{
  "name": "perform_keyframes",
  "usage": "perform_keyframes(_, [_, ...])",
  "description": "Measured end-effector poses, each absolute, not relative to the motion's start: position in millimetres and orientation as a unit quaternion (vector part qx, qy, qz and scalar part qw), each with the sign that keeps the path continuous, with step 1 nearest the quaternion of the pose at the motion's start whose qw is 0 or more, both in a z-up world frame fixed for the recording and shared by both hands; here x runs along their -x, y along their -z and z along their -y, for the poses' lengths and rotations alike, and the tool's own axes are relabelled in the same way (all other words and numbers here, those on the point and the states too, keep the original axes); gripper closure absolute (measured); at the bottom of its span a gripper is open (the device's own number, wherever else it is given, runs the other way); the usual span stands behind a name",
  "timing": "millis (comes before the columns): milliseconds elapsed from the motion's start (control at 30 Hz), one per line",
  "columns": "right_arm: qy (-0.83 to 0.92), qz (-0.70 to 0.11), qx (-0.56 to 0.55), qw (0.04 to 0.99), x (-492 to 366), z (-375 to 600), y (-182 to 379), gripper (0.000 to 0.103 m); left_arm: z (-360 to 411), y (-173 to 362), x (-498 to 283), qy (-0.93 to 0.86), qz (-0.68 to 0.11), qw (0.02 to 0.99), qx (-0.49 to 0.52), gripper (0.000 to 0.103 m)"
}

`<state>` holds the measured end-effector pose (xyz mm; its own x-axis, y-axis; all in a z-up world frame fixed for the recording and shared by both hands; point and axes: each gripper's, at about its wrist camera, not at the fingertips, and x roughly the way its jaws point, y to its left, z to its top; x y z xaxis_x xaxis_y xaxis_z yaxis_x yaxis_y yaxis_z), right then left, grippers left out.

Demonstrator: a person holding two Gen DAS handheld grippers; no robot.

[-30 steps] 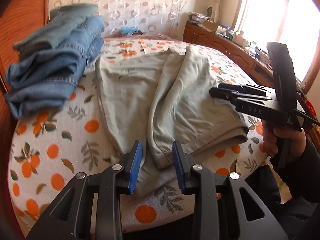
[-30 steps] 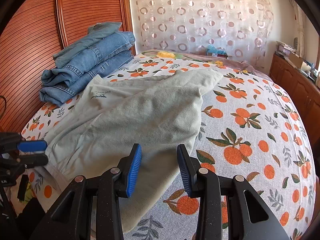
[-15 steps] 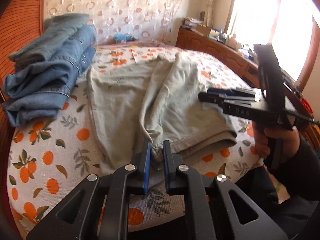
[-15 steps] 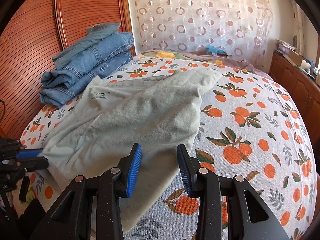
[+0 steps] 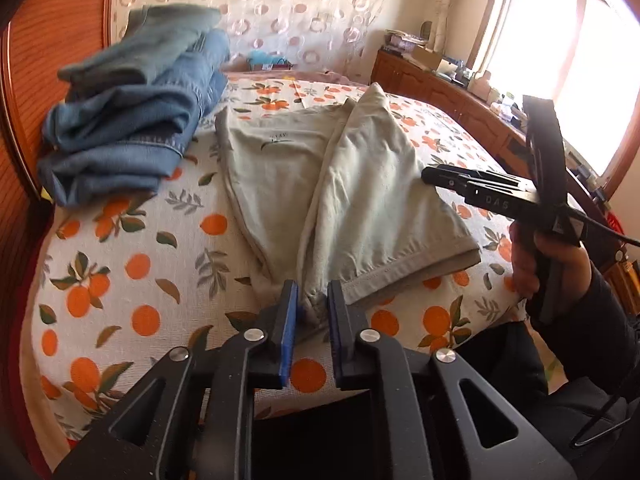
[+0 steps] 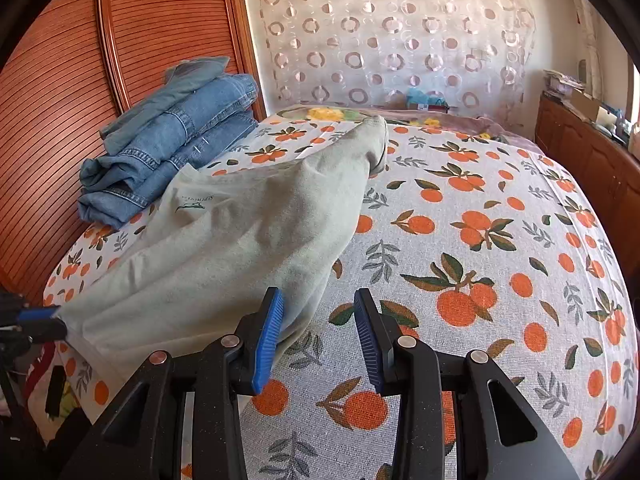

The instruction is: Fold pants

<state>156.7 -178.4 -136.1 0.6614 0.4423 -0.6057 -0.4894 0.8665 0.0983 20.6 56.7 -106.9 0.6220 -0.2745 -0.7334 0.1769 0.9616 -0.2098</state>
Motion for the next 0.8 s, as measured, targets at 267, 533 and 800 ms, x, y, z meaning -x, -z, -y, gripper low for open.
perform_keyframes(267, [-0.258,-0.325,0.041,0.909,-158.4,178.1,136.8,0.065,-66.9,79.7,-42.0,0.109,-0.38,0.917,0.055,0.074])
perform_keyframes(533, [-0.257,-0.326,0.041,0.909,-158.5,177.7,137.1,0.065,-48.9,70.8,-116.6,0.131,-0.372,0.919,0.008,0.073])
perform_keyframes(800, [-0.258,-0.325,0.041,0.909,-158.4,177.8,137.7,0.065,-20.9,80.6,-189.6,0.168,-0.397,0.902,-0.017,0.08])
